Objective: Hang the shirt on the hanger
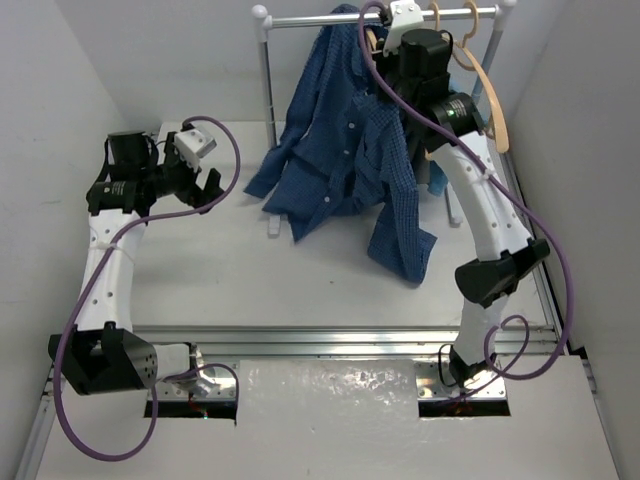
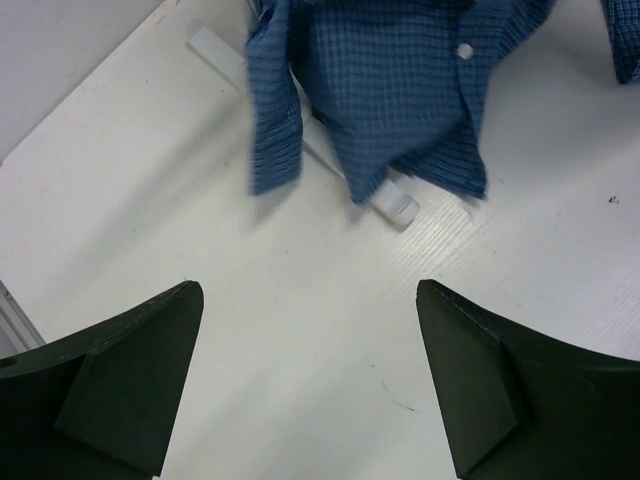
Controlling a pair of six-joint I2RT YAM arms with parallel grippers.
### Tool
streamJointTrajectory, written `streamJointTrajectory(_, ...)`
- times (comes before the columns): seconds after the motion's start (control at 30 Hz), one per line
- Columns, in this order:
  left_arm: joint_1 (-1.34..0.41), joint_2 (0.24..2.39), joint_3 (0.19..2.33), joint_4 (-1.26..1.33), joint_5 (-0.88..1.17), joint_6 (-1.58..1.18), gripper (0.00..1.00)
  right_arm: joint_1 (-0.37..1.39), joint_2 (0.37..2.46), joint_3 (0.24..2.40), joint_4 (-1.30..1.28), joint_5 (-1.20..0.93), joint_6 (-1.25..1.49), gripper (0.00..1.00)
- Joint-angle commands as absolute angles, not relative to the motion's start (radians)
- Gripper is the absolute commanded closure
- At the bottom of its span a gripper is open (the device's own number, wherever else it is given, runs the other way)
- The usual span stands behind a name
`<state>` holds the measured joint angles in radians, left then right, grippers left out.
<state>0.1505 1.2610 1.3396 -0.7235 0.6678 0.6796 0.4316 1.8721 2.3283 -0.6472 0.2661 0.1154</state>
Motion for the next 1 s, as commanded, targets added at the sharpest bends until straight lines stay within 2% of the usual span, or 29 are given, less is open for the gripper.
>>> streamJointTrajectory(0.0,0.150,1.216,1.327,-0.684,0.689,0.672,0.14,0.425,1.881,2.348,-0.351,0.354,0.037,1.00)
streamJointTrajectory(0.3,0.149,1.200,1.296,-0.690,0.686,0.670,0.14,0.410,1.891,2.296,-0.227,0.348,0.028,1.00)
streamJointTrajectory(0.57,0.150,1.190,1.287,-0.695,0.695,0.667,0.15,0.390,2.005,2.342,-0.245,0.339,0.055,1.00)
streamJointTrajectory(0.97,0.150,1.181,1.267,-0.709,0.695,0.670,0.15,0.365,2.057,2.326,-0.347,0.266,0.159,1.00)
